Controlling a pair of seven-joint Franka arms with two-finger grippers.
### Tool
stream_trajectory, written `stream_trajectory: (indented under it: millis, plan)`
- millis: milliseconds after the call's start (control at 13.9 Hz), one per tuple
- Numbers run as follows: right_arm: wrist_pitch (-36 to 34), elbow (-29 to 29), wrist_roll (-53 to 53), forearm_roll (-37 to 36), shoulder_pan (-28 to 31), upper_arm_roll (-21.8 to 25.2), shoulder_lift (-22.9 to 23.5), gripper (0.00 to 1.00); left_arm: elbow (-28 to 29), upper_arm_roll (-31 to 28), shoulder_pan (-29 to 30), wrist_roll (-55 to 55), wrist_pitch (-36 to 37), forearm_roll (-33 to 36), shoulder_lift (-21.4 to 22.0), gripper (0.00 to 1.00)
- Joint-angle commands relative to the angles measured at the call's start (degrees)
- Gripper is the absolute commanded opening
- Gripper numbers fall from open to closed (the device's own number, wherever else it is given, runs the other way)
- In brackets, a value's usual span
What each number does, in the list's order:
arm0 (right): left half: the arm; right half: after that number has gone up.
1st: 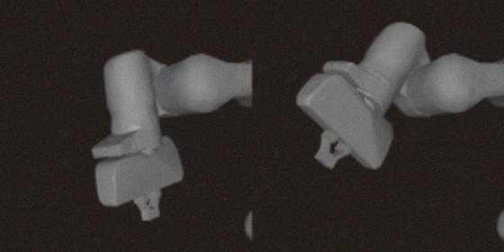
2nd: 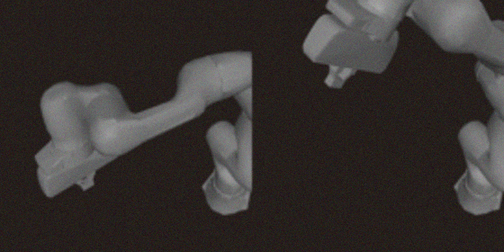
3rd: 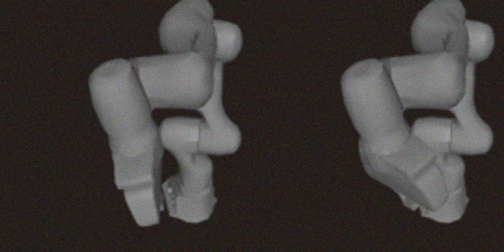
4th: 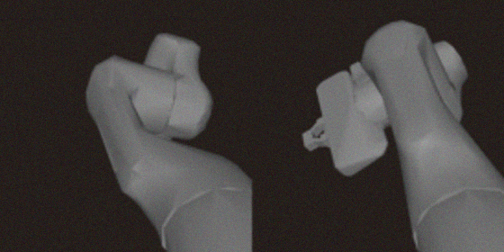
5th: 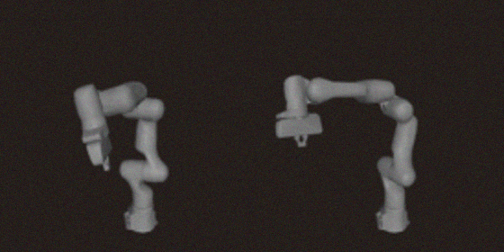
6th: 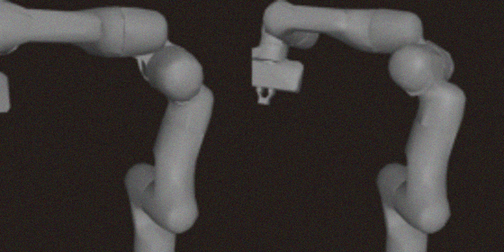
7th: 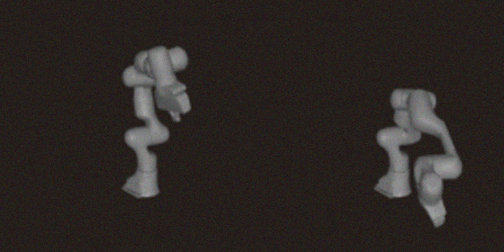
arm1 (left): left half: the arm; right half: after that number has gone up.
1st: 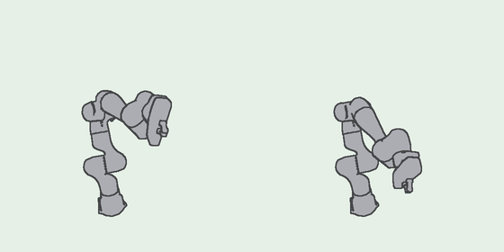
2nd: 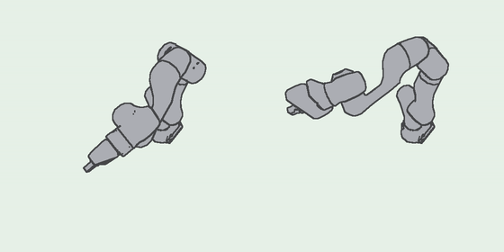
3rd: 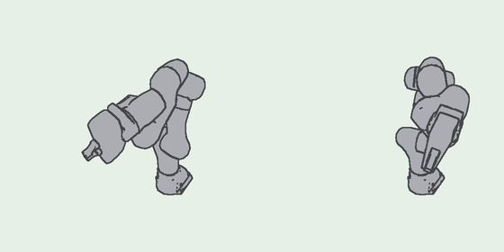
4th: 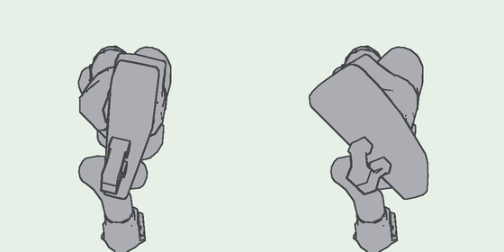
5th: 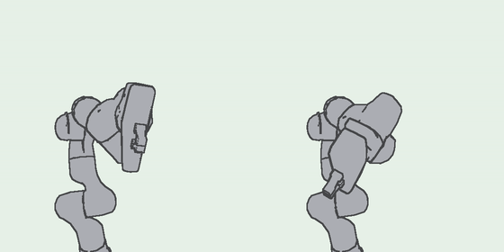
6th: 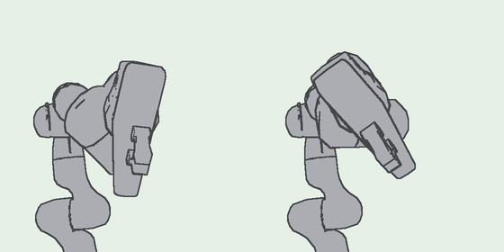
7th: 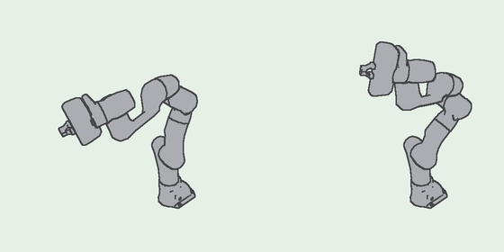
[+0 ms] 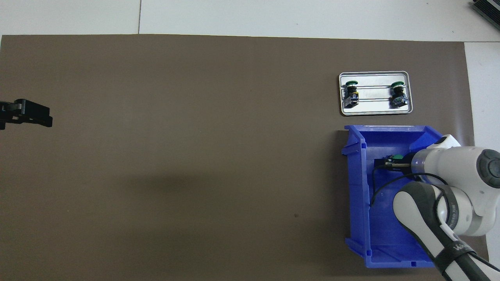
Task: Place and press button with both arms
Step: 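Lower the switch into the blue bin and open the right gripper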
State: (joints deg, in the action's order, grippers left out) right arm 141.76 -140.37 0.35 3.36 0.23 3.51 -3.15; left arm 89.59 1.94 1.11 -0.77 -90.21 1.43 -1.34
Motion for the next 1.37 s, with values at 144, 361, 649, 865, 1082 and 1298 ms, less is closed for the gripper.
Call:
stream_trajectory:
  millis: [144, 361, 649, 865, 1082, 1298]
  plan:
    - [0.98, 0.01, 1.85, 1.65, 0.47, -0.43, 0.08, 1.0, 1.99, 0.09, 0.21, -0.64, -0.32, 0.15, 1.78, 1.0]
    - [0.62, 0.71, 1.94, 1.65, 0.3, -0.43, -0.1, 1.0, 1.99, 0.09, 0.13, -0.64, -0.32, 0.15, 1.69, 1.0]
    - [-3.49, 7.12, 2.03, 1.21, 0.3, -0.35, -0.18, 1.0, 1.99, 0.09, 0.21, -0.64, -0.32, 0.15, 1.69, 1.0]
    - [-9.63, 12.82, 2.03, 0.51, 0.3, -0.26, -0.27, 1.0, 1.99, 0.09, 0.21, -0.64, -0.32, 0.15, 1.78, 1.0]
    - [-18.68, 19.76, 1.94, -0.19, 0.3, -0.26, -0.54, 1.0, 1.99, 0.09, 0.13, -0.64, -0.32, 0.15, 1.69, 1.0]
    - [-28.0, 27.32, 2.03, -1.95, 0.3, -0.26, -0.8, 1.0, 1.99, 0.09, 0.21, -0.64, -0.32, 0.24, 1.69, 1.0]
